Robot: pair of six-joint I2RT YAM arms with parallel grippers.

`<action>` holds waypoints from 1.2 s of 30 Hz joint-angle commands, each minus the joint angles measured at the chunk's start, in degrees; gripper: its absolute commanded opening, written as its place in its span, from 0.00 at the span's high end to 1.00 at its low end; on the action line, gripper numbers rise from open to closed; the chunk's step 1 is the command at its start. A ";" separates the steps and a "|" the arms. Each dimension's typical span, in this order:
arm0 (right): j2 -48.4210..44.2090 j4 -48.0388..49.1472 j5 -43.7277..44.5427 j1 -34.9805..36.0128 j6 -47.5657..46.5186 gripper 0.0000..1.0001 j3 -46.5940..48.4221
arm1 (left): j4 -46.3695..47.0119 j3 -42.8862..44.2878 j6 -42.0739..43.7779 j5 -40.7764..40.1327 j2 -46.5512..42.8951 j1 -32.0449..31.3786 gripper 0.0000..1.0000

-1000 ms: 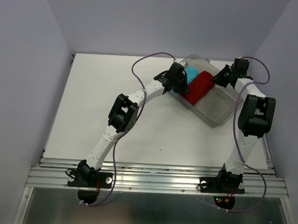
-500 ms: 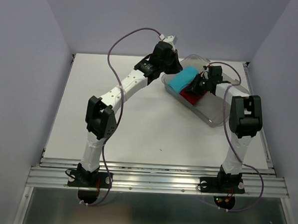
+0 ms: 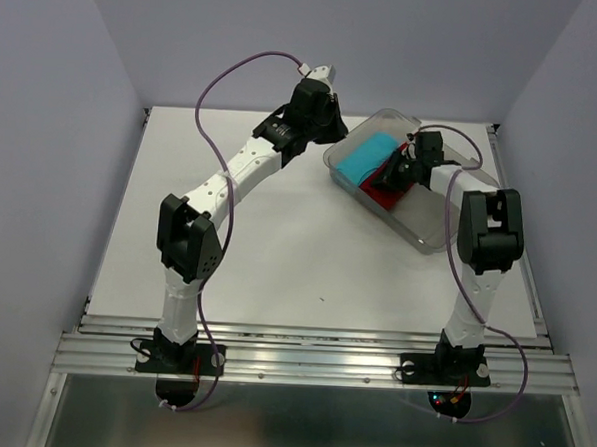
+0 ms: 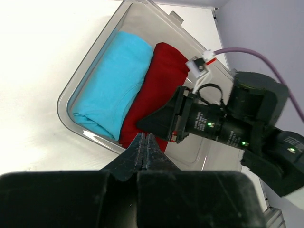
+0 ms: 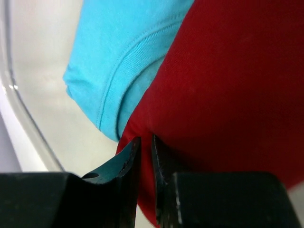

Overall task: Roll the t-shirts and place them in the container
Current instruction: Reset both arms

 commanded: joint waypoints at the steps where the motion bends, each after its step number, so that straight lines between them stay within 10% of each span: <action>1: -8.99 -1.26 9.21 -1.03 -0.58 0.79 2.10 | 0.93 -0.26 1.08 -0.90 -4.23 -0.07 1.00; 8: -18.39 -0.91 20.81 -4.64 0.31 0.69 -3.95 | -0.30 -5.17 2.22 -4.58 -11.43 -0.07 1.00; 14: -27.70 -4.06 31.43 -4.64 -2.95 0.17 -9.49 | -3.28 -13.52 3.63 -12.57 -20.74 -0.07 1.00; 18: -32.19 -7.93 39.53 -4.64 -3.57 0.02 -11.51 | -5.04 -19.14 3.89 -16.26 -27.07 0.11 0.98; 28: -45.10 -17.25 57.10 -4.64 -2.34 0.00 -15.82 | -5.57 -36.80 2.66 -21.20 -46.84 1.07 0.64; 30: -47.31 -17.96 58.70 -4.64 -1.29 0.00 -17.05 | -5.48 -38.92 2.49 -21.46 -49.05 1.08 0.44; 36: -55.14 -18.14 63.53 -4.64 0.38 0.00 -22.94 | -4.61 -47.01 1.08 -22.87 -56.09 1.43 0.37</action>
